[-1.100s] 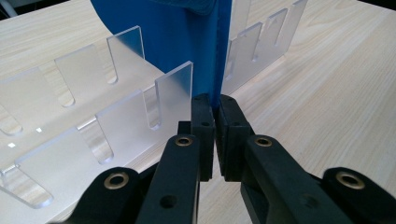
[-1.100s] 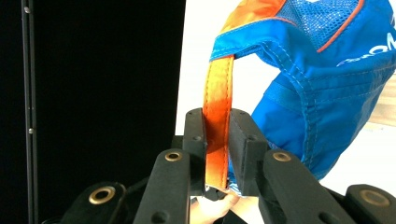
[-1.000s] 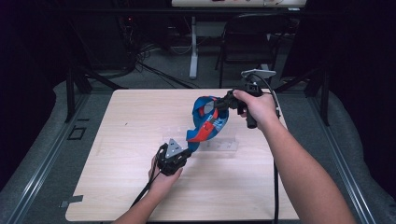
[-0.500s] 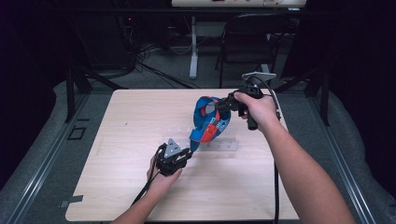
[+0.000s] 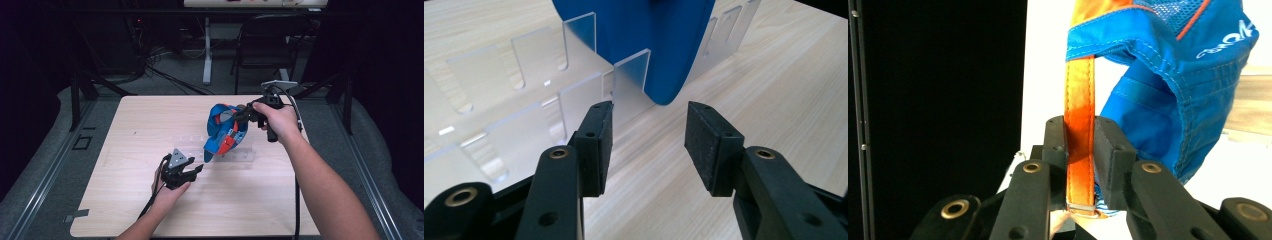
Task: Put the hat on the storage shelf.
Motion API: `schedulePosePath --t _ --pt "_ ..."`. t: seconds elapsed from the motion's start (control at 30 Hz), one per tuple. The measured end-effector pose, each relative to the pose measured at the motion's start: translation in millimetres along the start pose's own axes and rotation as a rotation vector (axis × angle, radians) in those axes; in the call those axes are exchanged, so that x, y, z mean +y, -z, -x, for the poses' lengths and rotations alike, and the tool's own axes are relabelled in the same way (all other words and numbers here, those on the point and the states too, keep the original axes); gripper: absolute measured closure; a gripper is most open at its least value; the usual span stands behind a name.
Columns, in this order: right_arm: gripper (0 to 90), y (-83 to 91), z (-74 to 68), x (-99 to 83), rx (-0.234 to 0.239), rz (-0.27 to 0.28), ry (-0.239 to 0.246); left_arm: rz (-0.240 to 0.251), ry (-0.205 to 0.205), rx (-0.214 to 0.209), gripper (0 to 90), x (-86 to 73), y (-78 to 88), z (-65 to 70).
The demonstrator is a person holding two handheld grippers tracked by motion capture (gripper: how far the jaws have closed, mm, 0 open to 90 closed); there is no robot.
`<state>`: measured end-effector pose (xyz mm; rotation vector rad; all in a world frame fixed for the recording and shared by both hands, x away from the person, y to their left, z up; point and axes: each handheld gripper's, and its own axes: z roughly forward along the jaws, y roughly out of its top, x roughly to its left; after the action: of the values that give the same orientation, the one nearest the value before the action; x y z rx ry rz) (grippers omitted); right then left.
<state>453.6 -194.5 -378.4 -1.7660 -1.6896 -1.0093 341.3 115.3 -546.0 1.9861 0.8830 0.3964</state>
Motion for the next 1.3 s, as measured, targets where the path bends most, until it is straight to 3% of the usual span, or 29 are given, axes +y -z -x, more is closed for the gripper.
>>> schedulePosePath --t 0.07,0.13,0.3,0.4,0.7,0.77,0.9,1.0,1.07,1.3 --pt "76.4 -0.6 1.6 -0.2 -0.005 0.000 -0.003 0.000 -0.004 0.001 53.3 -0.1 1.4 -1.3" --pt "75.9 -0.5 7.1 -1.0 -0.023 -0.009 -0.006 -0.007 0.017 -0.007 52.0 -0.8 6.9 -5.3" --pt "75.9 4.3 15.2 -2.5 -0.019 -0.003 -0.011 -0.010 0.038 -0.027 50.8 -2.2 12.9 -9.1" --pt "75.9 5.7 18.2 -4.0 -0.021 0.000 -0.010 -0.023 0.014 -0.033 50.3 -6.2 19.9 -9.2" --pt "75.3 6.8 27.2 -7.1 -0.030 0.003 -0.013 -0.056 0.000 -0.041 50.0 -18.1 32.9 -13.3" --pt "75.2 6.9 29.9 -7.8 -0.031 -0.005 -0.016 -0.047 0.007 -0.036 50.0 -20.7 35.2 -17.1" --pt "75.1 5.6 36.3 -8.9 -0.034 -0.001 -0.018 -0.017 0.066 -0.023 50.0 -23.7 36.1 -27.4" --pt "74.4 7.0 37.7 -10.2 -0.034 0.002 -0.028 -0.019 0.057 -0.013 49.9 -27.3 39.1 -31.2" --pt "72.4 9.6 39.4 -10.7 -0.022 -0.001 -0.018 -0.024 0.077 -0.018 49.7 -32.9 39.4 -33.2" --pt "66.0 15.6 44.5 -14.4 -0.074 0.022 0.010 -0.022 0.101 -0.024 49.1 -37.3 36.9 -35.9"
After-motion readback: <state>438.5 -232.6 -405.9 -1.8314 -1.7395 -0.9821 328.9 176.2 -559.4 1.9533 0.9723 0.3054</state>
